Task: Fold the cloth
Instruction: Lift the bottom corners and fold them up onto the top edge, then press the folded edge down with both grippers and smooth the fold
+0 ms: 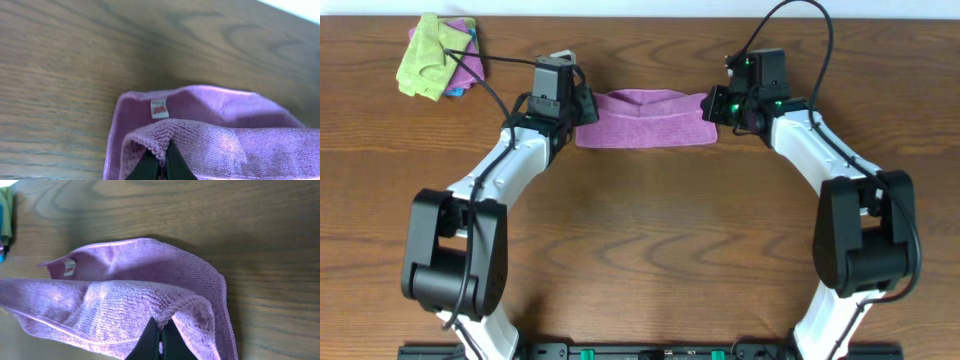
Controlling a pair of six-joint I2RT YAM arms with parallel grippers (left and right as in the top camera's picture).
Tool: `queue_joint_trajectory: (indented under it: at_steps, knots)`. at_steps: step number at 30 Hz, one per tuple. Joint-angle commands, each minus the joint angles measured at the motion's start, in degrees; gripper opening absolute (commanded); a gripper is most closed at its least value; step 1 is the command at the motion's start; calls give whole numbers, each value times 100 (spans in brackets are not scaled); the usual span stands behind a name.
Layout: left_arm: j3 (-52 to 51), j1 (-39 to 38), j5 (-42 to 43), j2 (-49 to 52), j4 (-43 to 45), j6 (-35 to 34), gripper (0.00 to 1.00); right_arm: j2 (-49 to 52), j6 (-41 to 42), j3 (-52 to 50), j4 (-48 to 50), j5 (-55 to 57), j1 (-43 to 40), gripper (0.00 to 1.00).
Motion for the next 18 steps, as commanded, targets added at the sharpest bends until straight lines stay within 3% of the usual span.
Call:
queue_joint_trajectory:
  at_steps: [1,10,18]
  knots:
    - [83,31,168,173,-111,7,5,31,85,98,-48,70,-50,2]
    - [83,31,168,175,-597,173,6,37,39,96,-756,258,-50,2]
    - [267,44,341,177,240,153,6,35,151,98,79,238,-50,2]
